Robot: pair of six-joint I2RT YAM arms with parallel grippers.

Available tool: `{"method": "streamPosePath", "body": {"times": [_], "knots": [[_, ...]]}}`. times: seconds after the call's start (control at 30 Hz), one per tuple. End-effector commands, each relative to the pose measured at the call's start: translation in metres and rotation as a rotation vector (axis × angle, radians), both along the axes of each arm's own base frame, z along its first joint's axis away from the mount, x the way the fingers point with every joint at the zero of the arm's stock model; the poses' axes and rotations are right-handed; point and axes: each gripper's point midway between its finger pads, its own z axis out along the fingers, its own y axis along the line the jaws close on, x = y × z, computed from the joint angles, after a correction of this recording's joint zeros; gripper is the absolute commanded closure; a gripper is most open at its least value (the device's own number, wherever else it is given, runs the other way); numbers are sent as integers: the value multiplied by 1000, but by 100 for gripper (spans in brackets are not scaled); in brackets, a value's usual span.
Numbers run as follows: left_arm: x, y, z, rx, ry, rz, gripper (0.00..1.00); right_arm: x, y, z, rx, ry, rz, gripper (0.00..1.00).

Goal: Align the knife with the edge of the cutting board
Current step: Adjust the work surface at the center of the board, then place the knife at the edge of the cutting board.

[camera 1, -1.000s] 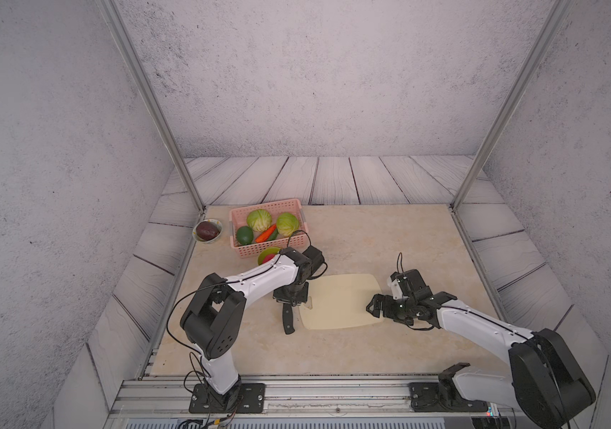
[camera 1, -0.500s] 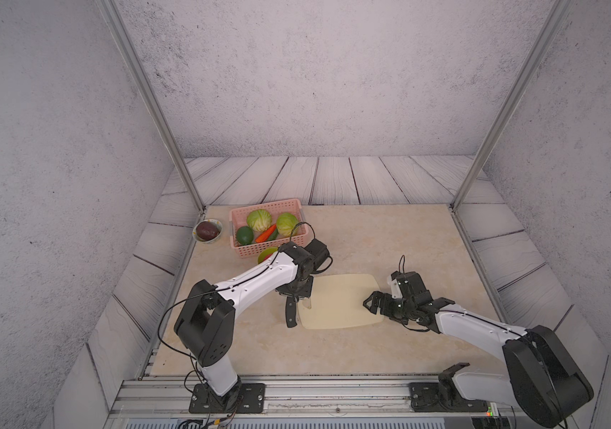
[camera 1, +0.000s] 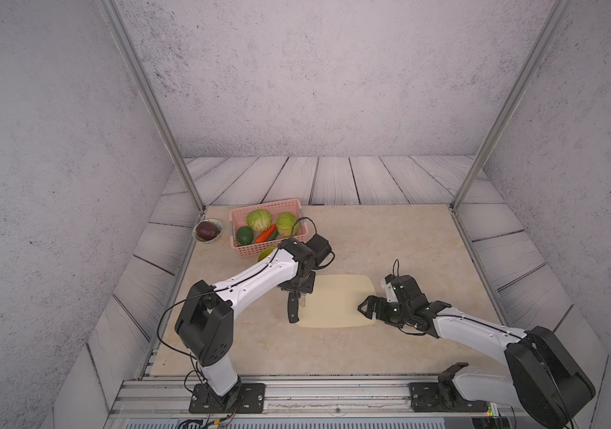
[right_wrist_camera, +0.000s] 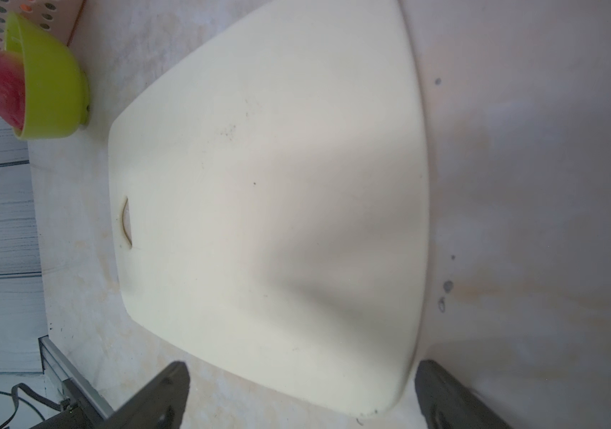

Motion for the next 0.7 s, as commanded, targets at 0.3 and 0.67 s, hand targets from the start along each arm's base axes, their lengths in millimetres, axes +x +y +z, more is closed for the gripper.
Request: {"method": "streamPosePath", "body": {"times": [0.3, 0.67], "knots": [[-6, -29, 4, -30, -4, -41, 100, 4, -28, 5, -88, 33, -37, 1], [-17, -79, -13, -16, 23, -85, 100, -1, -75, 1, -22, 87, -216, 1]]}}
